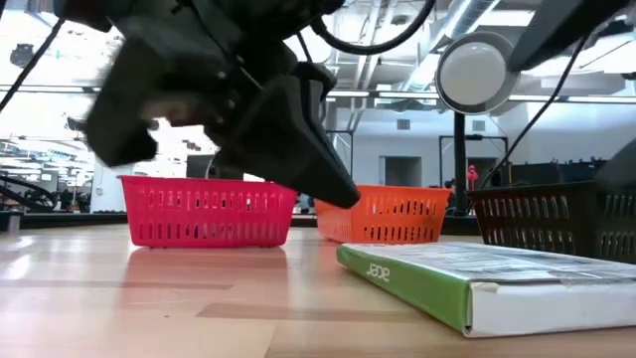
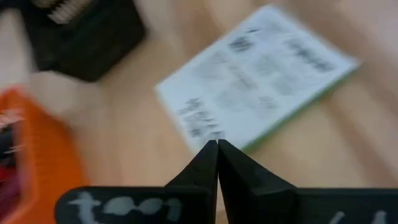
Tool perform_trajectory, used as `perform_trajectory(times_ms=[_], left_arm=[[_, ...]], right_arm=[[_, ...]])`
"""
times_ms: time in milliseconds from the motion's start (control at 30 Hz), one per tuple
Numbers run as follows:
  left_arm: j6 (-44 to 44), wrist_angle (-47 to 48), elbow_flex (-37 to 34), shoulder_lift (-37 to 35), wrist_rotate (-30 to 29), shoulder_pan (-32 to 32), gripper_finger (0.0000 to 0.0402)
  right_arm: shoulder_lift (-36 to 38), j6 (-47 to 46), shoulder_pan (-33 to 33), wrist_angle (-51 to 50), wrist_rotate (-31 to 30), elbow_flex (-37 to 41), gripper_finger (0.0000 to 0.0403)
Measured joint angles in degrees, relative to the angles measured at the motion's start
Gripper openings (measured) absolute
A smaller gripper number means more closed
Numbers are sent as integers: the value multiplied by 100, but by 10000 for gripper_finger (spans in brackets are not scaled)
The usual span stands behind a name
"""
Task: Pick and place items into bin
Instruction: Put the white card reader box in the black bin
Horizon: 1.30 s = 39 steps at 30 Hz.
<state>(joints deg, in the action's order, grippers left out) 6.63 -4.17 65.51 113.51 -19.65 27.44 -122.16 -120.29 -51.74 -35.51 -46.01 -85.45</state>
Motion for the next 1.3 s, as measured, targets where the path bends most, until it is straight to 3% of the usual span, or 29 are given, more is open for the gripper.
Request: perform_trajectory(times_ms=[267,733,967,1300], left_arm=[[12,-391,-15,2,445,10,0],[-16,-884,7,656,539,-180,0],[-68,-807,11,708,511,-179,0],[-72,-875,0,739,547,-179,0]], right_arm=[[62,-13,-88,266,219,0,249],[62,-292,-263,515,445,0,249],[-1,-760,-110,111,1490,0,249],[3,-890,-108,-382,1704,169,249]])
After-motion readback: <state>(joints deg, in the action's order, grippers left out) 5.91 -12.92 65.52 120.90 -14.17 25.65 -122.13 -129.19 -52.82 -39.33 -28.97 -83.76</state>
